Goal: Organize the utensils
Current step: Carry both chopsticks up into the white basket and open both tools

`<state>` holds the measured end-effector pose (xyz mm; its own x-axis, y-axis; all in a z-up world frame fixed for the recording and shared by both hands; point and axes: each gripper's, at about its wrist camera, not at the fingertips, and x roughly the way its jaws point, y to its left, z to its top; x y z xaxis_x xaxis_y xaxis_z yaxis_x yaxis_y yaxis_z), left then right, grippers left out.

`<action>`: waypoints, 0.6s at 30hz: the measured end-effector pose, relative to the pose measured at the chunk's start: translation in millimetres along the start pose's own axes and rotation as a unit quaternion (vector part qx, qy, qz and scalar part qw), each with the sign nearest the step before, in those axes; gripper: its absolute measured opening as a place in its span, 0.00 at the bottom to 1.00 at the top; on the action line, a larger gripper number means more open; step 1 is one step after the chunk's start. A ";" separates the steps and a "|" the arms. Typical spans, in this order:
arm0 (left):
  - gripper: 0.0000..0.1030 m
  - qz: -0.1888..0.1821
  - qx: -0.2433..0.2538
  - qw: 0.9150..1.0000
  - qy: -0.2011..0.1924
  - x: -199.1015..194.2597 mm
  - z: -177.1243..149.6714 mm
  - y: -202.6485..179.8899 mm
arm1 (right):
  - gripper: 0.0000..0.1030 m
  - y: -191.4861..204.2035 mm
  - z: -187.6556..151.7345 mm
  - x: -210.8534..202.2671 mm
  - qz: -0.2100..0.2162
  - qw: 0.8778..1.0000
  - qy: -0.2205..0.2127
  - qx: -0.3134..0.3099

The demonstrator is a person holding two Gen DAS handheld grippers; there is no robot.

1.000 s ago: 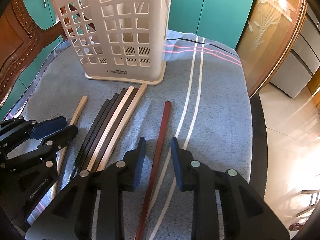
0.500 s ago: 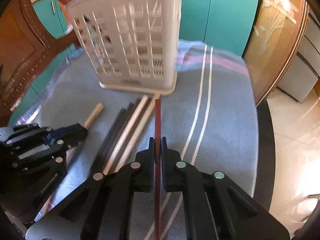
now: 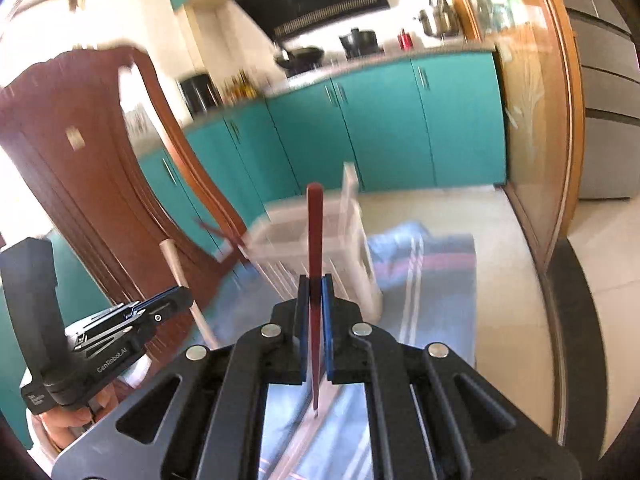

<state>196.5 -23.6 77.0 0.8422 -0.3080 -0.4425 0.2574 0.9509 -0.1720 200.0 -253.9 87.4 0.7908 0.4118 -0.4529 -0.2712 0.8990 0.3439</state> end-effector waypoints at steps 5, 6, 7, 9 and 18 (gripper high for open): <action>0.07 -0.005 -0.010 0.996 -0.087 -19.2 73.4 3.9 | 0.07 21.0 57.0 -23.0 0.007 0.996 -0.085 -0.002; 0.07 -0.002 -0.011 0.995 -0.102 -20.4 83.3 5.1 | 0.07 22.7 65.6 -25.2 0.006 0.995 -0.101 -0.003; 0.07 0.009 -0.010 0.992 -0.122 -19.5 98.9 6.8 | 0.07 26.4 78.6 -24.4 -0.001 0.992 -0.123 -0.004; 0.07 0.034 -0.006 0.990 -0.135 -12.1 114.0 8.8 | 0.07 26.0 94.8 -17.7 -0.015 0.990 -0.139 0.000; 0.07 0.083 -0.014 0.992 -0.091 55.9 92.4 29.7 | 0.07 20.3 83.6 37.8 -0.076 0.989 -0.126 -0.017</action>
<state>295.0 -9.7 128.5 0.9439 -0.1345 -0.3016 0.0973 0.9860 -0.1352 270.3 -232.6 146.0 0.9342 0.2259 -0.2761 -0.1543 0.9537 0.2581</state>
